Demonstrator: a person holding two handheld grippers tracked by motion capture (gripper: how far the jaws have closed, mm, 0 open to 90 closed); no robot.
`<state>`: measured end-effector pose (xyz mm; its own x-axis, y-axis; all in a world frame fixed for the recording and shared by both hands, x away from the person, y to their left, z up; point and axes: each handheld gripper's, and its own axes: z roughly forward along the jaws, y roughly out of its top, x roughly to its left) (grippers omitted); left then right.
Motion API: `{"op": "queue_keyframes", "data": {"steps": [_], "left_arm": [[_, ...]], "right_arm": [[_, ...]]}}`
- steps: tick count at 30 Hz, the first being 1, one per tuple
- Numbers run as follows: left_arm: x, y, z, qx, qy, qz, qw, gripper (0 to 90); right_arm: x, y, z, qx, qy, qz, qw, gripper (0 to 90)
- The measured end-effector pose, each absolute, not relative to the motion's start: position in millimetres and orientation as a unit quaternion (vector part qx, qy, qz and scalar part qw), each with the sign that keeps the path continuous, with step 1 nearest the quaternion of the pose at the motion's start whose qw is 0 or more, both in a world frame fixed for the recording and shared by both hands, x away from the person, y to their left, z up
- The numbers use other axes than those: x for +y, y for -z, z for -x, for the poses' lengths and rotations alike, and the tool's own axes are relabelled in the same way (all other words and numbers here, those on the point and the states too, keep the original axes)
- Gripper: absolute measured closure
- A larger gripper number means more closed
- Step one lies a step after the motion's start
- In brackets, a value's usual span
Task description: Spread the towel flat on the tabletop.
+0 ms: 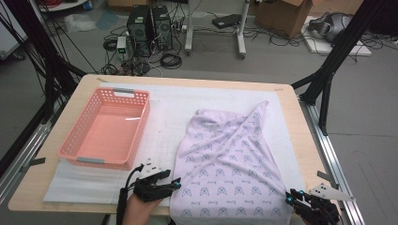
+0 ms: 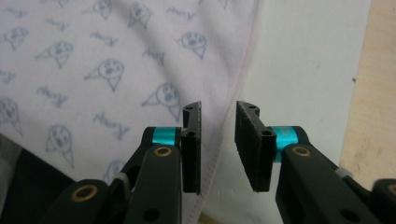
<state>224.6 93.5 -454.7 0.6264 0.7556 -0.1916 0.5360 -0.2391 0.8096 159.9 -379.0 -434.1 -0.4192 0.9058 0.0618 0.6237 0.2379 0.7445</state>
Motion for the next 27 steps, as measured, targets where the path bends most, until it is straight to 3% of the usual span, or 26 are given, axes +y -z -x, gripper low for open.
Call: {"op": "queue_keyframes", "data": {"steps": [2,3,5,7,15,19,22,25,26,27], "left_arm": [[85.0,454.8,-220.6,0.402,-0.149,-0.79,0.438,52.9],[83.7,454.5,-218.8,0.394,-0.168,-0.796,0.427,65.1],[87.2,453.5,-219.0,0.4,-0.147,-0.795,0.432,87.0],[92.9,452.1,-215.8,0.403,-0.146,-0.795,0.428,87.8],[144.2,446.0,-178.8,0.429,-0.151,-0.786,0.419,88.0],[147.2,449.5,-167.8,0.414,-0.147,-0.791,0.426,86.6],[142.3,451.1,-170.8,0.416,-0.139,-0.785,0.438,70.2],[139.5,451.2,-175.2,0.417,-0.141,-0.775,0.453,57.1],[139.0,450.6,-177.3,0.417,-0.141,-0.772,0.458,56.2],[138.3,450.0,-179.5,0.417,-0.145,-0.769,0.462,54.2]], "right_arm": [[-377.0,433.6,-162.1,0.759,-0.362,-0.503,0.198,69.2],[-376.2,434.2,-163.7,0.76,-0.362,-0.503,0.198,68.8],[-374.6,436.4,-168.1,0.76,-0.363,-0.502,0.197,68.2],[-372.5,437.2,-172.1,0.759,-0.364,-0.504,0.195,68.2],[-362.0,438.4,-194.7,0.753,-0.379,-0.502,0.192,65.7],[-347.0,442.3,-210.6,0.757,-0.384,-0.499,0.177,62.9],[-332.7,445.0,-219.9,0.766,-0.385,-0.487,0.17,62.2],[-325.0,447.5,-223.1,0.777,-0.364,-0.479,0.183,71.3],[-326.7,447.1,-223.0,0.776,-0.366,-0.483,0.177,85.4],[-329.3,446.6,-221.6,0.778,-0.367,-0.479,0.175,87.7]]}}
